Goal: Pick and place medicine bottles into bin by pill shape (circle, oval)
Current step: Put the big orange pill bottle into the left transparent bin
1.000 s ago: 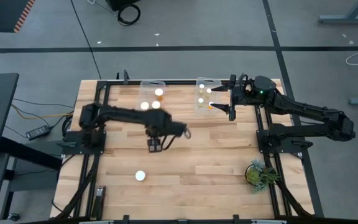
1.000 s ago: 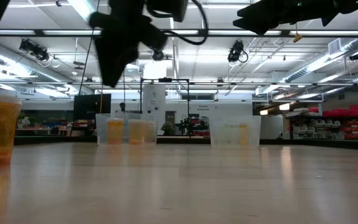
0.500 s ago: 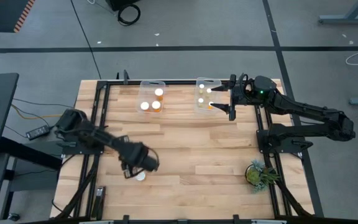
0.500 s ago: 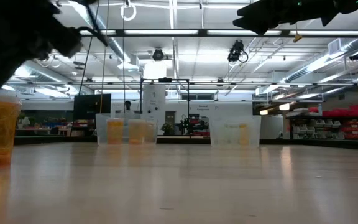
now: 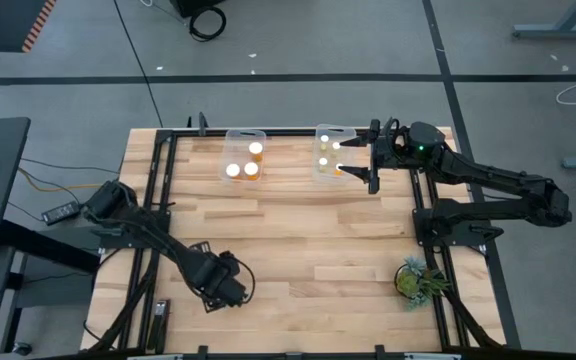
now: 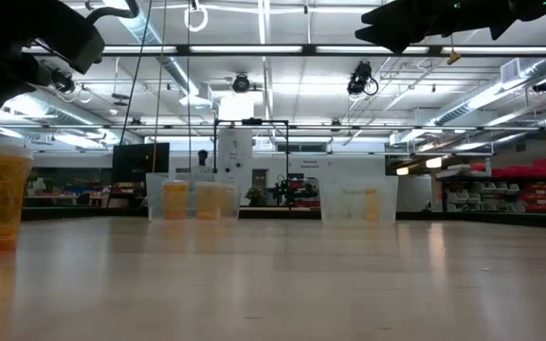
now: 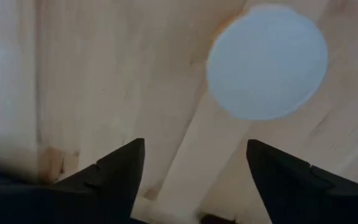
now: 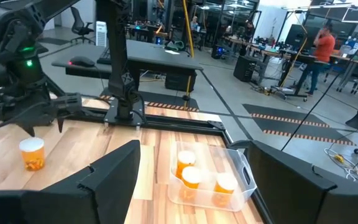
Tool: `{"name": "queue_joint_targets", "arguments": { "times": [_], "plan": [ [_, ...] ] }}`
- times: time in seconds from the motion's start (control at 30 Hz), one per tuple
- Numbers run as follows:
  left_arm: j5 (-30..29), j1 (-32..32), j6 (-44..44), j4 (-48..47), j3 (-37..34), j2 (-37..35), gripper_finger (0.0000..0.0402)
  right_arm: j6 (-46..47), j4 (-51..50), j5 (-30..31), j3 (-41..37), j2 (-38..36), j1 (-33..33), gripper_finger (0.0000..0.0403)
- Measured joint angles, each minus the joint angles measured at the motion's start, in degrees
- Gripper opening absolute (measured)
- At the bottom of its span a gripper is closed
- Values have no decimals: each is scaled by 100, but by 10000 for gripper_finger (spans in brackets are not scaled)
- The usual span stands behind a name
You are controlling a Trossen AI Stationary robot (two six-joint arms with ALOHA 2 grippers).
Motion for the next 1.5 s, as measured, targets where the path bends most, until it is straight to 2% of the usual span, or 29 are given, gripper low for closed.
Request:
{"name": "queue_joint_targets", "arguments": {
  "times": [0.27, 0.53, 1.03, 1.4, 1.5],
  "plan": [
    [-5, -31, 86, 410, -2, 118, 323, 2, -3, 0, 0, 0, 0, 305],
    [-106, 32, 128, 803, -2, 121, 324, 9, -4, 0, 0, 0, 0, 305],
    [-136, 157, 303, 1022, -2, 121, 284, 7, -4, 0, 0, 0, 0, 305],
    [-173, 365, 611, 1024, 3, 121, 212, 17, -4, 0, 0, 0, 1, 305],
    [-86, 453, 799, 1020, 4, 121, 205, 17, -4, 0, 0, 0, 0, 305]
  ]
}}
